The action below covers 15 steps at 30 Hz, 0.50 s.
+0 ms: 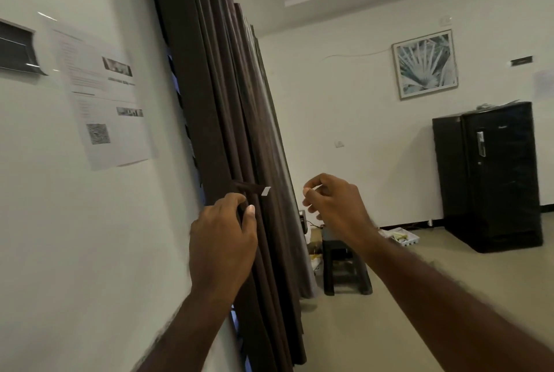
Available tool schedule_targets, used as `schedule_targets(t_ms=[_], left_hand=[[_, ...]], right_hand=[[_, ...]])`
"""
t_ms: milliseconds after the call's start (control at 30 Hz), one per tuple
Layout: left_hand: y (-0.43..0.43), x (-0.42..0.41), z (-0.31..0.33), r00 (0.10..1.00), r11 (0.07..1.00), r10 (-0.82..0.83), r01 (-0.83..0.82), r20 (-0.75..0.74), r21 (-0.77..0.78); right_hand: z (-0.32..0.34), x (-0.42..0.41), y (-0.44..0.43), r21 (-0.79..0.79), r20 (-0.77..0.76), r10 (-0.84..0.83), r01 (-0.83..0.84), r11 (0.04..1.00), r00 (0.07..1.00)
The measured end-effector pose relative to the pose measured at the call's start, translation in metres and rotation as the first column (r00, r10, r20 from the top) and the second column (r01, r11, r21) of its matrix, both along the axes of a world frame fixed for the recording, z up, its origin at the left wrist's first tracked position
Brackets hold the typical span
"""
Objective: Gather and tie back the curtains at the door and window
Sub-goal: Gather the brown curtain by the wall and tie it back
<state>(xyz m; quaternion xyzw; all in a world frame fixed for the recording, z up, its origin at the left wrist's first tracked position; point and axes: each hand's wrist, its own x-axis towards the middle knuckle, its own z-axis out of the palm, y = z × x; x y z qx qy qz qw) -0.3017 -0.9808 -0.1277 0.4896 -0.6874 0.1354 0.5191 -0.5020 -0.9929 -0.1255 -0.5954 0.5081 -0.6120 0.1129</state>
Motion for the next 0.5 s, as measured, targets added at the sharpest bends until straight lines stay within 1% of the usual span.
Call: schedule_targets(t_ms=[100, 167, 300, 400, 500], left_hand=[[-0.065, -0.014, 0.004, 1.000, 1.000, 0.024, -0.024, -0.014, -0.003], [-0.109, -0.023, 0.006, 0.999, 0.999, 0.047, -0.047, -0.008, 0.027], [-0.190, -0.027, 0.017, 0.990, 0.989, 0.135, -0.136, 0.029, 0.063], [-0.245, -0.028, 0.026, 0.984, 0.983, 0.173, -0.175, 0.036, 0.049], [-0.300, -0.029, 0.038, 0.978, 0.979, 0.202, -0.202, 0.046, 0.002]], right_hand=[[0.004, -0.013, -0.074, -0.017, -0.019, 0.010, -0.010, 1.000, 1.000], [0.007, -0.020, -0.124, -0.009, -0.032, 0.035, -0.035, 0.999, 0.999], [0.015, -0.030, -0.216, 0.000, -0.017, 0.081, -0.081, 0.997, 0.997], [0.018, -0.032, -0.278, 0.010, -0.007, 0.105, -0.105, 0.994, 0.994], [0.023, -0.031, -0.340, 0.012, 0.002, 0.148, -0.148, 0.989, 0.989]])
